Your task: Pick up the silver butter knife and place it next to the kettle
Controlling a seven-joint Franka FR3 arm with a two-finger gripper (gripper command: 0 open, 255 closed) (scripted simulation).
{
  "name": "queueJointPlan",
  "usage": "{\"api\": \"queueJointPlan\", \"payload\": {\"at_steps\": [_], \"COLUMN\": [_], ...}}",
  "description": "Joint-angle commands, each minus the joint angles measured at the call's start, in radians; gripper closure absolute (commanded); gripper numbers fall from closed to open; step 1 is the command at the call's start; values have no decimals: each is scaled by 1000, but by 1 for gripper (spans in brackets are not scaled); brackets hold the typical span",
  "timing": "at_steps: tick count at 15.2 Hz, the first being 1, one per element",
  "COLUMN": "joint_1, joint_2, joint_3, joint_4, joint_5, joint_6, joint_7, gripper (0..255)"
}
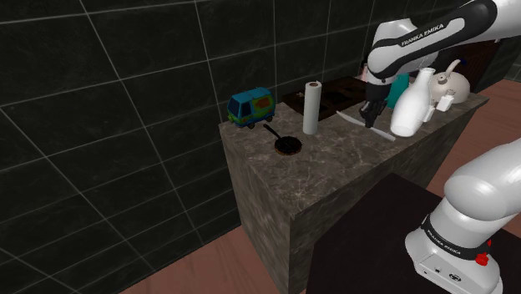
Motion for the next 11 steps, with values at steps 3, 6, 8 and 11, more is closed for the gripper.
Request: {"api": "queueJointPlan", "payload": {"at_steps": [3, 6, 8, 11], "joint_1": [0, 1, 1, 1], "joint_2": [-26, -43, -52, -65], "joint_3": [5, 9, 11, 15], "joint_4": [33, 61, 81, 112], "joint_5": [1, 2, 3, 4], "joint_6": [-59, -104, -134, -177], "joint_7": [2, 2, 2, 2], "gripper": [255, 255, 255, 255]}}
